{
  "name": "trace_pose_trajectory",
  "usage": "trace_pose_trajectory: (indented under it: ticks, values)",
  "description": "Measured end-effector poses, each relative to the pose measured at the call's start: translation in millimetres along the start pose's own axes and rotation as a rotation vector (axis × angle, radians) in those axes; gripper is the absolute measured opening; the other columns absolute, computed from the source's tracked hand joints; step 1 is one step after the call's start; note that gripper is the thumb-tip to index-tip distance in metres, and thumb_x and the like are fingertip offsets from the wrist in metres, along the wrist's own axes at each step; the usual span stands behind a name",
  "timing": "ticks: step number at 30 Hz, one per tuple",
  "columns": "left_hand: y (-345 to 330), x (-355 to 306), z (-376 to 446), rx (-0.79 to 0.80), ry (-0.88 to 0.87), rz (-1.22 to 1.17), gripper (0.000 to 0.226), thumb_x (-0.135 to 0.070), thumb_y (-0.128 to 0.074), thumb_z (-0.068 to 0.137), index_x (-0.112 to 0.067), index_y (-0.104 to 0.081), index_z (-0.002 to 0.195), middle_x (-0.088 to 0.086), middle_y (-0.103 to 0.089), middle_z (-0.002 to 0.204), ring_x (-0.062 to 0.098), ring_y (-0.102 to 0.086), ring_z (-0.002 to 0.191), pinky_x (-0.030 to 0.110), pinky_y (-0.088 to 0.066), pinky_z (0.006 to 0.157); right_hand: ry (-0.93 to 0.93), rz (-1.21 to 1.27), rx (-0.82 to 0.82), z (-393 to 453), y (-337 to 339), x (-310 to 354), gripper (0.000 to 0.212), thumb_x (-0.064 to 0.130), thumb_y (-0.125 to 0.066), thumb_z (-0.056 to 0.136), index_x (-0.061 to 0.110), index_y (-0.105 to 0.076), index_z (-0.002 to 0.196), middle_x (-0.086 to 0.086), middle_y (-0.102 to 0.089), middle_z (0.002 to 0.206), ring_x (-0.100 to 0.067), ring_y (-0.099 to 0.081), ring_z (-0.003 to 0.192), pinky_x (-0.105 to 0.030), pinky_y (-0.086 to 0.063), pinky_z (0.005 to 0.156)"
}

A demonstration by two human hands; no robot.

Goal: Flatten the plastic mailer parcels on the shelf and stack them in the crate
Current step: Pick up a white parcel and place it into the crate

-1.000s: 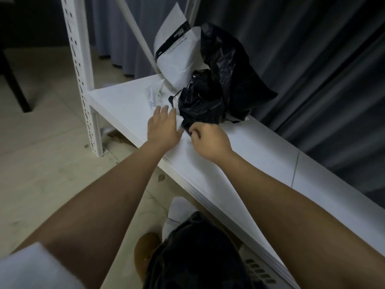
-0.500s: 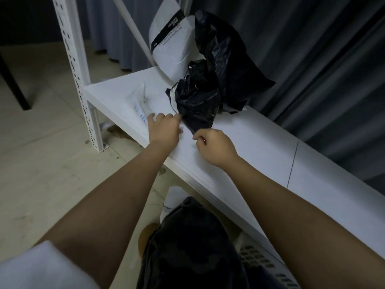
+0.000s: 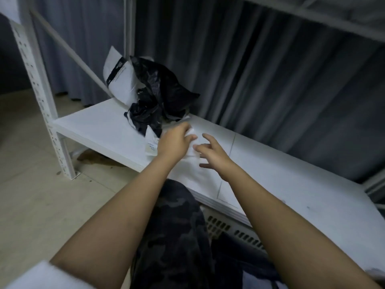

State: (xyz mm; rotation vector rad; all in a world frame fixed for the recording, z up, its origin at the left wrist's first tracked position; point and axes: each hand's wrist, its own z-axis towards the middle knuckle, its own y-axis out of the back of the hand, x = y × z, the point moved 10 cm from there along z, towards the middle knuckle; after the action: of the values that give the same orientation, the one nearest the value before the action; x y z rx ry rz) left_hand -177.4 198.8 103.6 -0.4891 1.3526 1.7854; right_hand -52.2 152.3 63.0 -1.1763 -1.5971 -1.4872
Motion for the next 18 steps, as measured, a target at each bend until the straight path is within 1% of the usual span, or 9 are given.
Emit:
trace_pose_trajectory:
  ticks: [2,4,5,8,10,13,16,18]
  values:
    - [-6.3,-35.8,-4.0,0.009,-0.043,-0.057,0.023,-0.032,-0.058,0.092,-0.015,-0.057,0.107,0.001,-0.065,0.1,0.021,-0.059,0.094,0.038,-0.048,0.077,0.051,0.078,-0.058,-18.8,25.3,9.5,0.057,0.033,-0.061,0.09,0.032,-0.036,0.142,0.001,-0.048,0.127,-0.014,-0.055,0.11,-0.038,-0.053,0.094]
    - [-17.1,-74.3,-11.2,0.032,-0.096,-0.105,0.02,-0.031,-0.058,0.092,-0.017,-0.058,0.105,0.0,-0.066,0.098,0.02,-0.06,0.092,0.038,-0.049,0.078,0.115,0.093,-0.136,-40.1,54.2,16.3,0.048,0.032,-0.064,0.089,0.029,-0.046,0.134,0.005,-0.054,0.116,-0.013,-0.059,0.104,-0.034,-0.056,0.087]
    - [-21.1,-89.6,-14.5,0.039,-0.114,-0.13,0.018,-0.031,-0.058,0.091,-0.018,-0.059,0.103,-0.001,-0.066,0.097,0.02,-0.06,0.091,0.037,-0.05,0.078,0.139,0.097,-0.173,-47.2,66.2,17.3,0.044,0.03,-0.065,0.089,0.027,-0.049,0.13,0.005,-0.056,0.114,-0.014,-0.06,0.102,-0.033,-0.057,0.084]
    - [-42.2,-133.3,-25.1,0.097,-0.175,-0.23,0.014,-0.029,-0.058,0.092,-0.019,-0.061,0.101,-0.003,-0.066,0.095,0.017,-0.061,0.091,0.036,-0.051,0.079,0.171,0.16,-0.298,-72.0,109.1,8.0,0.03,0.026,-0.063,0.091,0.023,-0.054,0.12,0.003,-0.059,0.111,-0.018,-0.062,0.099,-0.031,-0.059,0.076]
    - [-62.3,-164.3,-35.7,0.184,-0.242,-0.297,0.016,-0.027,-0.054,0.095,-0.018,-0.063,0.104,-0.003,-0.066,0.099,0.016,-0.061,0.094,0.032,-0.051,0.081,0.165,0.196,-0.377,-88.6,140.1,-6.8,0.023,0.022,-0.061,0.093,0.02,-0.054,0.115,0.001,-0.058,0.11,-0.019,-0.063,0.098,-0.031,-0.06,0.073]
    - [-86.7,-187.8,-49.2,0.265,-0.279,-0.339,0.025,-0.027,-0.047,0.099,-0.017,-0.063,0.114,-0.003,-0.065,0.11,0.013,-0.058,0.1,0.026,-0.045,0.085,0.121,0.246,-0.444,-107.5,173.8,-32.9,0.021,0.014,-0.059,0.093,0.021,-0.053,0.112,0.0,-0.058,0.108,-0.021,-0.062,0.1,-0.033,-0.059,0.077]
    - [-108.4,-180.5,-47.6,0.243,-0.251,-0.252,0.033,-0.031,-0.043,0.1,-0.016,-0.06,0.124,-0.001,-0.06,0.124,0.017,-0.053,0.116,0.034,-0.043,0.098,0.061,0.325,-0.502,-125.5,206.4,-64.1,0.02,0.01,-0.058,0.094,0.022,-0.053,0.11,0.0,-0.061,0.107,-0.022,-0.063,0.103,-0.037,-0.056,0.086]
    - [-116.8,-165.1,-41.0,0.198,-0.23,-0.157,0.036,-0.031,-0.042,0.1,-0.017,-0.056,0.13,0.005,-0.052,0.137,0.025,-0.042,0.13,0.038,-0.035,0.108,0.023,0.369,-0.513,-132.4,218.8,-82.8,0.02,0.011,-0.057,0.094,0.021,-0.054,0.111,-0.003,-0.064,0.111,-0.022,-0.064,0.103,-0.04,-0.054,0.091]
